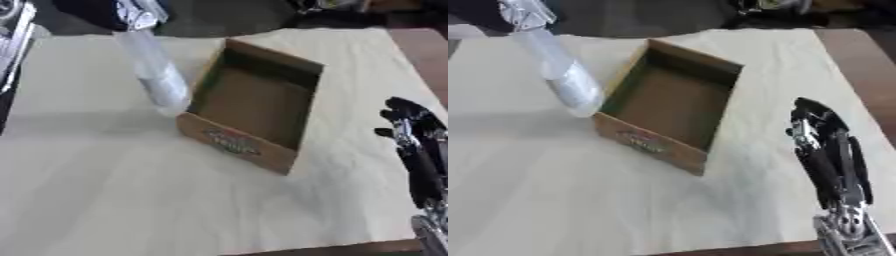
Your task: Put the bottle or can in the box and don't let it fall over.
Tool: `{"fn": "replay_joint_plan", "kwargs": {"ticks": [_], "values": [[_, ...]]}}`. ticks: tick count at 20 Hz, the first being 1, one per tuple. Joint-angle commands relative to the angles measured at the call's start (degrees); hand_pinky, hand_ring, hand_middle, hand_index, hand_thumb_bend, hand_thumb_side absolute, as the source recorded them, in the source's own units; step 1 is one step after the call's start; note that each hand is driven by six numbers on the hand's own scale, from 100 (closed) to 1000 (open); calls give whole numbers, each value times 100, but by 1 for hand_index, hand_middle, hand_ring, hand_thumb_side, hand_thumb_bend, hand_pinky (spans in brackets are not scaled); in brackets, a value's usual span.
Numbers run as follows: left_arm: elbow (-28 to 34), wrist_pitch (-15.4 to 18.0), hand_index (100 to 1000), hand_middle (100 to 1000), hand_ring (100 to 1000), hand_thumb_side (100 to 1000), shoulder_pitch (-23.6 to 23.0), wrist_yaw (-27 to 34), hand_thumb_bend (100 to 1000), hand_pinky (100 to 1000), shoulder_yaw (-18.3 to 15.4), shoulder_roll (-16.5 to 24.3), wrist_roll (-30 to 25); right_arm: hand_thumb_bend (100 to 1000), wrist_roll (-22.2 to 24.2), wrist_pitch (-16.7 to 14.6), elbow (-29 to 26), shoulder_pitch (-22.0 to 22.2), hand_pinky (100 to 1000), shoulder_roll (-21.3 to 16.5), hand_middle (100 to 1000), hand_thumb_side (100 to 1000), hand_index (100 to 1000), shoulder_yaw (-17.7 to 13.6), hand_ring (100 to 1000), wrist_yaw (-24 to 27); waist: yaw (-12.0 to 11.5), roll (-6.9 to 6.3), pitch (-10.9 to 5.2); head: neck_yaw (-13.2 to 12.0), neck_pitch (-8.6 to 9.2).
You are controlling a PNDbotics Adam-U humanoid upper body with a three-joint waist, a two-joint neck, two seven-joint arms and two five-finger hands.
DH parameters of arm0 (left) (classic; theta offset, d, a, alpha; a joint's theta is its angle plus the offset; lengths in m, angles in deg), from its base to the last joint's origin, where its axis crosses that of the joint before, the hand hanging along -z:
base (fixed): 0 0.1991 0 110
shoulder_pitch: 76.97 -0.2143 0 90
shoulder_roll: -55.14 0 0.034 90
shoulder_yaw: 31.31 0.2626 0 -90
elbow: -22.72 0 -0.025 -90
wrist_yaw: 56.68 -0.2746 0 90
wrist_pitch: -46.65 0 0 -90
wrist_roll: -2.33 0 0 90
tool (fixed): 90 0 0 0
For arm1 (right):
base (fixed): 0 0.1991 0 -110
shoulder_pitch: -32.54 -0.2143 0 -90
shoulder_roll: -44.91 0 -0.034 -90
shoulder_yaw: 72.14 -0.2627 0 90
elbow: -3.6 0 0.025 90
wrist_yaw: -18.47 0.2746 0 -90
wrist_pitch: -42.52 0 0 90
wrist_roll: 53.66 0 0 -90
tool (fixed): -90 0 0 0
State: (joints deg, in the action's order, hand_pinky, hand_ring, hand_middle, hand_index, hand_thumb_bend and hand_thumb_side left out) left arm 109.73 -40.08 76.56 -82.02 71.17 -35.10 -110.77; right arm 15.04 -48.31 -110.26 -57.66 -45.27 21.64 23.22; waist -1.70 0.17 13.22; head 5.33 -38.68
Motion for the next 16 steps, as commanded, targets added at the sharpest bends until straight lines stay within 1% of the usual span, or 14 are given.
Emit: {"fn": "replay_joint_plan", "kwargs": {"ticks": [1, 5, 8, 12, 16], "values": [[-145, 42, 137, 100, 100, 100, 220, -202, 468, 124, -104, -180, 147, 100, 83, 1, -73, -84, 688, -156, 786, 607, 787, 31, 820, 97, 44, 9, -108, -97, 10], [-328, 44, 138, 100, 100, 100, 325, -434, 442, 123, -158, -402, 338, 100, 170, 52, -73, -196, 689, -138, 786, 622, 786, 106, 821, 170, 198, 15, -68, -320, 57], [-402, -7, 138, 100, 100, 100, 349, -632, 444, 123, -213, -497, 500, 100, 231, 122, -73, -272, 688, -109, 786, 629, 785, 163, 821, 217, 341, 33, -22, -430, 84], [-576, 11, 139, 100, 100, 100, 355, -924, 439, 122, -227, -616, 678, 100, 292, 215, -73, -357, 688, -69, 786, 635, 786, 235, 821, 257, 458, 50, 31, -504, 116], [-720, 58, 140, 100, 100, 100, 336, -1073, 417, 123, -207, -756, 765, 100, 350, 303, -73, -415, 688, -28, 786, 643, 786, 284, 822, 284, 518, 69, 69, -502, 144]]}}
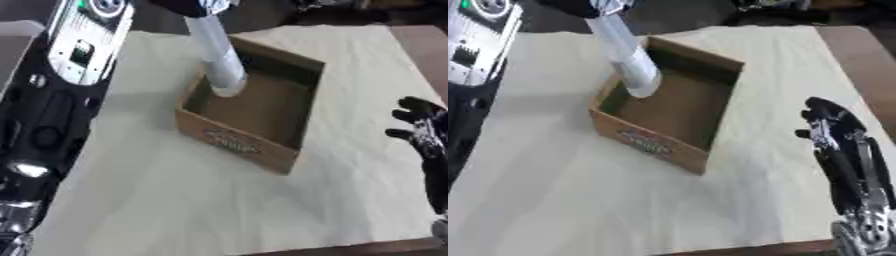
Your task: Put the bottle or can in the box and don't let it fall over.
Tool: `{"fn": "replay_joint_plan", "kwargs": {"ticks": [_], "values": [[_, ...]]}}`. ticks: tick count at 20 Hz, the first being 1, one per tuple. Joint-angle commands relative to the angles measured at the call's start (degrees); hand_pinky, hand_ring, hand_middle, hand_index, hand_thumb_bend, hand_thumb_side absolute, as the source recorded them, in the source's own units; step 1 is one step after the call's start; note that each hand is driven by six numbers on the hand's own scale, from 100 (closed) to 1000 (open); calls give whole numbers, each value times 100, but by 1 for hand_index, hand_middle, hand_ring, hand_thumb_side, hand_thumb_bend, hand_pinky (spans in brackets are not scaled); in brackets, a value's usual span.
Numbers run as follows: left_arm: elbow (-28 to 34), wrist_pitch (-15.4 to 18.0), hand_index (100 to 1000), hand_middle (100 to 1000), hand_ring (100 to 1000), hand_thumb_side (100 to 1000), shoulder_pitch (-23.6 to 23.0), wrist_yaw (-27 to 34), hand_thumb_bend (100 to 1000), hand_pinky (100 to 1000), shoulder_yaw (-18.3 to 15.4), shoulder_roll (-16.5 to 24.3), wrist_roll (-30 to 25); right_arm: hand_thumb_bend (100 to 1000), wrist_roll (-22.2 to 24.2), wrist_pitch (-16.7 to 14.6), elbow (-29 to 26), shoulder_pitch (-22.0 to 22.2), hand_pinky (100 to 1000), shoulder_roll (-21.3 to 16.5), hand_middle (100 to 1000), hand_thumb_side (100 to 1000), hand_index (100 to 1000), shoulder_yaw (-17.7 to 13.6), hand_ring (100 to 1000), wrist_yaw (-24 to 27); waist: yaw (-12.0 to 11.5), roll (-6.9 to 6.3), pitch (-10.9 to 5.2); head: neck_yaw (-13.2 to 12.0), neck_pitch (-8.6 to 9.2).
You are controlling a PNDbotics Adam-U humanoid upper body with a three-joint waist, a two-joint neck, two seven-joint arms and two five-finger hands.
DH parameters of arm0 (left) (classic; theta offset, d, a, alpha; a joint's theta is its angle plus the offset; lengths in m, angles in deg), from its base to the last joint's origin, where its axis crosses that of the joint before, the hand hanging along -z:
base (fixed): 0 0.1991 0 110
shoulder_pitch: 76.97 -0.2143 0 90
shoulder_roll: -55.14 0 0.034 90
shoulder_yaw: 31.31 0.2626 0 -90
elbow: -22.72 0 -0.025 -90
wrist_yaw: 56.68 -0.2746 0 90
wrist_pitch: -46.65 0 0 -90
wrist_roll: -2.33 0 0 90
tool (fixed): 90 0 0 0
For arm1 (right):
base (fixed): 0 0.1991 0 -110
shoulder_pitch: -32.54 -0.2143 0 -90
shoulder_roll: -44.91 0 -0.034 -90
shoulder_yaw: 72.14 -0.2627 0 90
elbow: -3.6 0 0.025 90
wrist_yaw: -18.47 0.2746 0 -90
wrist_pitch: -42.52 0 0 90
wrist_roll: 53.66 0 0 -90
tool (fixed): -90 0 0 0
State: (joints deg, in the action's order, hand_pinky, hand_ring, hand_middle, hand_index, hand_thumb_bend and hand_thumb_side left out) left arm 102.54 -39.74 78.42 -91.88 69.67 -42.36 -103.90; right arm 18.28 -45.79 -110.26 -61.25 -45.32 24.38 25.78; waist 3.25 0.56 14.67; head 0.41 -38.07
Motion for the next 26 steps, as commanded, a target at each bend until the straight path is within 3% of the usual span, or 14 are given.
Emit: {"fn": "replay_joint_plan", "kwargs": {"ticks": [1, 6, 14, 19, 20, 21, 23, 25, 26], "values": [[-22, 30, 140, 100, 100, 100, 138, -104, 415, 123, -46, -66, 99, 100, 27, 84, -73, -64, 687, -8, 786, 646, 785, 17, 821, 34, 33, 33, -68, -5, 99], [-25, 118, 139, 100, 100, 100, 83, -301, 451, 121, 21, -182, 266, 100, 64, 248, -73, -152, 687, 42, 785, 653, 784, 73, 821, 80, 113, 36, -28, -14, 191], [-328, 223, 143, 100, 100, 100, -81, -659, 406, 123, 26, -302, 463, 100, 99, 367, -73, -175, 687, 136, 784, 668, 783, 113, 821, 71, 202, 24, 60, 16, 283], [-475, 232, 160, 100, 100, 100, -158, -636, 293, 145, 43, -387, 474, 100, 93, 411, -73, -203, 687, 153, 783, 671, 782, 120, 820, 65, 176, -1, 97, 19, 294], [-500, 223, 178, 116, 100, 100, -172, -618, 238, 163, 43, -396, 480, 100, 92, 410, -73, -204, 687, 152, 782, 670, 781, 119, 820, 62, 173, -2, 99, 22, 295], [-527, 208, 195, 140, 100, 100, -186, -590, 231, 185, 36, -406, 496, 100, 90, 407, -73, -203, 688, 150, 782, 670, 781, 116, 820, 60, 170, -3, 100, 26, 293], [-581, 170, 416, 348, 136, 100, -206, -544, 376, 375, 41, -409, 477, 100, 88, 403, -73, -195, 688, 150, 781, 669, 781, 112, 820, 55, 167, -6, 98, 32, 287], [-602, 175, 563, 491, 302, 100, -219, -557, 433, 496, 62, -400, 329, 100, 81, 402, -73, -184, 688, 154, 780, 669, 780, 105, 819, 47, 163, -10, 94, 38, 287], [-604, 194, 730, 679, 510, 100, -226, -585, 493, 662, 67, -396, 234, 100, 75, 400, -73, -180, 688, 157, 779, 669, 779, 101, 818, 48, 161, -12, 93, 42, 288]]}}
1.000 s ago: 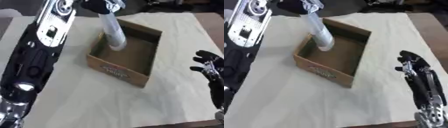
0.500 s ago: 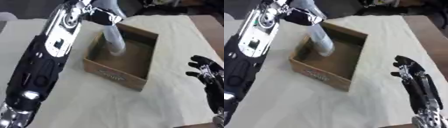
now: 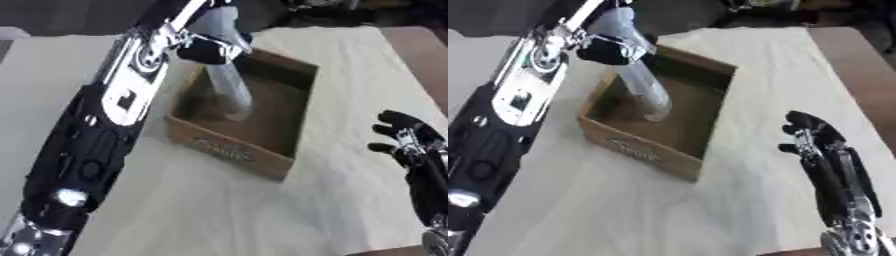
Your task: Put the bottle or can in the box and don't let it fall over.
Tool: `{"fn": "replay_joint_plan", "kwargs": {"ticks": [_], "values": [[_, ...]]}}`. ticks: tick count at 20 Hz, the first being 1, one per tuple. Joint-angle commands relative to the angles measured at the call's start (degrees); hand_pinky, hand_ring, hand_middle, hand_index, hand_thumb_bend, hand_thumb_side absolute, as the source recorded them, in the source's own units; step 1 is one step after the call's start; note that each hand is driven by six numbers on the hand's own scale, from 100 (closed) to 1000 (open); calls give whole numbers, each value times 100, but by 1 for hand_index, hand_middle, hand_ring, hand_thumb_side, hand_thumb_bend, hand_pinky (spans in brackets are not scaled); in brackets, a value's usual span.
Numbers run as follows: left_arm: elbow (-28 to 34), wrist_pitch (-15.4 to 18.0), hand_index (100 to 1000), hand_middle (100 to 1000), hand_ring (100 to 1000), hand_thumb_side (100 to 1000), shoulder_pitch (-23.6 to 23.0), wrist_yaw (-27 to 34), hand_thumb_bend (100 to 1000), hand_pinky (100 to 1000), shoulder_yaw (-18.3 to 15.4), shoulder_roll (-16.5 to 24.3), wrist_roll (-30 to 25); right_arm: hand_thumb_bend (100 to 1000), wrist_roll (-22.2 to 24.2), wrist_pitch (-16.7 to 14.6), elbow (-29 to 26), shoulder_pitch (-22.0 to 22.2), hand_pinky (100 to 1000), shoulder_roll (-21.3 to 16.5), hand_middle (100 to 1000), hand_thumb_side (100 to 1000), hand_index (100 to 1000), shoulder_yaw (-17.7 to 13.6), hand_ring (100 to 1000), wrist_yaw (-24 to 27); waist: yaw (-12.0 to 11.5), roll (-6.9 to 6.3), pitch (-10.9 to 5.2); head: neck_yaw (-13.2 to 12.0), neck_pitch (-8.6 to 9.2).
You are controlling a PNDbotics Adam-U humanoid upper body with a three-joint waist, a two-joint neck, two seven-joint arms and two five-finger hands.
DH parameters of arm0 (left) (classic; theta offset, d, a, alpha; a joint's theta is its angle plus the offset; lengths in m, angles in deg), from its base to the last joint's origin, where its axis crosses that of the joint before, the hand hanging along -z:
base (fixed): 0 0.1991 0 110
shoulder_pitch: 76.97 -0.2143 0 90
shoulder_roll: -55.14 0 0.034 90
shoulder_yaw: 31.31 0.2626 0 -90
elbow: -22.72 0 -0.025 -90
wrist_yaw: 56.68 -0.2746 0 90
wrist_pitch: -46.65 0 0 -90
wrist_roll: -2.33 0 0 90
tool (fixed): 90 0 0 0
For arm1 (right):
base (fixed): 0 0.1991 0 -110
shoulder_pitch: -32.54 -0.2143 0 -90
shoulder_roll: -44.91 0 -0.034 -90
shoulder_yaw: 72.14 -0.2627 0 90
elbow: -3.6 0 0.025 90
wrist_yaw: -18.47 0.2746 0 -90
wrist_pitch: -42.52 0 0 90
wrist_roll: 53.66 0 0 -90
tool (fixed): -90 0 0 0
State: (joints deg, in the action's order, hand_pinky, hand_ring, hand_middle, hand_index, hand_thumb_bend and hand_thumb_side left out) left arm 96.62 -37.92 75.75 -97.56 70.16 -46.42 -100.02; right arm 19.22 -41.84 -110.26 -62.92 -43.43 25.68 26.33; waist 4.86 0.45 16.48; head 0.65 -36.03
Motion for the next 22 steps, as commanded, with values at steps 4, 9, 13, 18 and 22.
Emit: {"fn": "replay_joint_plan", "kwargs": {"ticks": [4, 9, 13, 18, 22], "values": [[-5, 215, 840, 815, 737, 123, 14, -368, 728, 895, 21, 26, -617, 100, -49, -11, -73, -3, 688, -36, 779, 669, 779, -44, 818, 4, -10, -10, -94, 30, 76], [0, 444, 875, 869, 852, 398, -1, -822, 841, 1000, -17, 29, -1020, 100, -67, -14, -73, 1, 688, -44, 778, 665, 778, -60, 816, 28, -18, -30, -112, 51, 60], [-31, 613, 885, 882, 872, 316, -7, -894, 813, 1000, -29, 22, -1351, 100, -90, -12, -73, 4, 688, -44, 776, 666, 777, -70, 814, 53, -12, -41, -122, 58, 55], [-71, 649, 882, 876, 865, 296, -50, -805, 767, 1000, -74, 19, -1668, 100, -129, -4, -73, 10, 688, -40, 774, 669, 776, -81, 812, 86, -20, -45, -123, 80, 55], [15, 603, 876, 864, 855, 290, -72, -765, 745, 1000, -86, 37, -1624, 100, -128, 14, -73, 16, 688, -32, 774, 670, 776, -80, 812, 89, -38, -52, -128, 101, 53]]}}
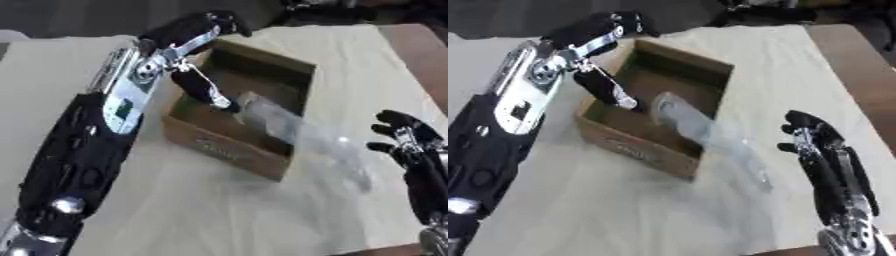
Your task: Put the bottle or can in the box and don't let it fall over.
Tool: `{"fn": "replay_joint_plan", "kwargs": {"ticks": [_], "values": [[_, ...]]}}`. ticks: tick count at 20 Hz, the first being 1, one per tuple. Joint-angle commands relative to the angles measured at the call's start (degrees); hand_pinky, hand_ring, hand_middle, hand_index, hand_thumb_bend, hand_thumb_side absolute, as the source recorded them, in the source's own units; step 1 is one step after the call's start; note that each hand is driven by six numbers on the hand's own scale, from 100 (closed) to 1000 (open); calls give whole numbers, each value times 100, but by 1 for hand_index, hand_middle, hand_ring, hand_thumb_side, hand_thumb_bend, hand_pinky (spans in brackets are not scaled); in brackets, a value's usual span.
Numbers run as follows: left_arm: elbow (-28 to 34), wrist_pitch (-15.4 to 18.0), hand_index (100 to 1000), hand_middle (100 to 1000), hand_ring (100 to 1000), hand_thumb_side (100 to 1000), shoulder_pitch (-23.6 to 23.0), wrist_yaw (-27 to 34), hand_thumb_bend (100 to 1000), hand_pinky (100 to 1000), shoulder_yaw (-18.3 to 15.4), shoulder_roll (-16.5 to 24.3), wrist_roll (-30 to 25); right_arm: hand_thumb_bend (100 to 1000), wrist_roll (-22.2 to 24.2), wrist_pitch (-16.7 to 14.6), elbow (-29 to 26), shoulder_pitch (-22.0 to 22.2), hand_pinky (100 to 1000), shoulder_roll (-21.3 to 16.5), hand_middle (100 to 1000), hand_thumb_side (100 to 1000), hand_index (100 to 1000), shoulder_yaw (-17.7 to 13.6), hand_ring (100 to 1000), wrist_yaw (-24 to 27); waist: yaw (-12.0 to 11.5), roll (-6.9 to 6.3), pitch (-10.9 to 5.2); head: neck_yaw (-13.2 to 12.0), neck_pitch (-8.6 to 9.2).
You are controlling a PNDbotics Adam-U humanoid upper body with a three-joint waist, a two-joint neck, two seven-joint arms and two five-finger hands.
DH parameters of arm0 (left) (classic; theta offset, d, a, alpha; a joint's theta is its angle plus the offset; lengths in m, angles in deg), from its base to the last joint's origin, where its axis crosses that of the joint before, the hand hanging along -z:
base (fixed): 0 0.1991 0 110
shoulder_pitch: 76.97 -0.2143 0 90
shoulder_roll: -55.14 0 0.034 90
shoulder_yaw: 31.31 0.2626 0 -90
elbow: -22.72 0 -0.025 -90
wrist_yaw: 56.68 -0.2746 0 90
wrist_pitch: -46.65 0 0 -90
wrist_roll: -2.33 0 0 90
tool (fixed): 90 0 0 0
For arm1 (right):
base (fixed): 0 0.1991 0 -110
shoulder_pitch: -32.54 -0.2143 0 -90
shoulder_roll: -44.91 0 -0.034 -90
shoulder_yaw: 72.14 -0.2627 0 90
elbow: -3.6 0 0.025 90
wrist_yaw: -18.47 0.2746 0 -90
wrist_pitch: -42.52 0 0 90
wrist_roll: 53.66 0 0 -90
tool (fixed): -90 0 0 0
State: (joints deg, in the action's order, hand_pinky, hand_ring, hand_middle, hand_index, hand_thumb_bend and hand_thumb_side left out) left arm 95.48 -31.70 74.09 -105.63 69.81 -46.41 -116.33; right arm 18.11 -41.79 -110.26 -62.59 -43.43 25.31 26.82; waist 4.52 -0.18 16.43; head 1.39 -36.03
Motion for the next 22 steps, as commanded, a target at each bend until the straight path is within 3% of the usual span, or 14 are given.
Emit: {"fn": "replay_joint_plan", "kwargs": {"ticks": [1, 4, 5, 9, 11, 14, 17, 22], "values": [[164, -39, 872, 860, 847, 294, 83, 62, 719, 1000, -58, 44, 31, 100, -19, 12, -73, -8, 689, -32, 774, 670, 776, -46, 812, 36, -12, 9, -129, 37, 53], [326, -173, 864, 854, 832, 339, 39, 224, 618, 1000, -105, 90, 165, 100, -27, 20, -73, 35, 689, -31, 774, 670, 776, -54, 812, 19, -44, 9, -155, 66, 29], [422, -254, 870, 866, 810, 469, 16, 381, 478, 1000, -139, 121, 263, 100, -32, 19, -73, 58, 689, -35, 774, 668, 776, -61, 813, 9, -63, 7, -171, 79, 5], [1119, -923, 861, 902, 738, 614, -197, 1789, 100, 974, -406, 497, 949, 100, -96, -69, -73, 205, 690, -96, 777, 647, 779, -153, 816, -69, -202, -23, -287, 246, -122], [1603, -1371, 868, 907, 710, 676, -358, 2690, 100, 939, -600, 796, 1356, 100, -150, -167, -73, 286, 691, -165, 781, 630, 783, -228, 820, -114, -297, -32, -361, 372, -187], [2277, -1783, 854, 894, 694, 630, -660, 3778, 100, 893, -852, 1303, 1864, 100, -216, -360, -73, 345, 693, -273, 787, 608, 787, -344, 825, -172, -439, -9, -443, 475, -270], [2781, -1964, 849, 882, 674, 639, -1130, 4701, 100, 871, -1019, 1852, 2277, 100, -284, -583, -73, 382, 695, -352, 790, 589, 790, -473, 829, -213, -550, 42, -483, 591, -308], [3503, -1948, 847, 876, 664, 658, -2132, 5943, 100, 865, -1453, 2357, 2964, 100, -376, -812, -73, 433, 697, -374, 794, 577, 792, -622, 832, -259, -664, 143, -503, 657, -340]]}}
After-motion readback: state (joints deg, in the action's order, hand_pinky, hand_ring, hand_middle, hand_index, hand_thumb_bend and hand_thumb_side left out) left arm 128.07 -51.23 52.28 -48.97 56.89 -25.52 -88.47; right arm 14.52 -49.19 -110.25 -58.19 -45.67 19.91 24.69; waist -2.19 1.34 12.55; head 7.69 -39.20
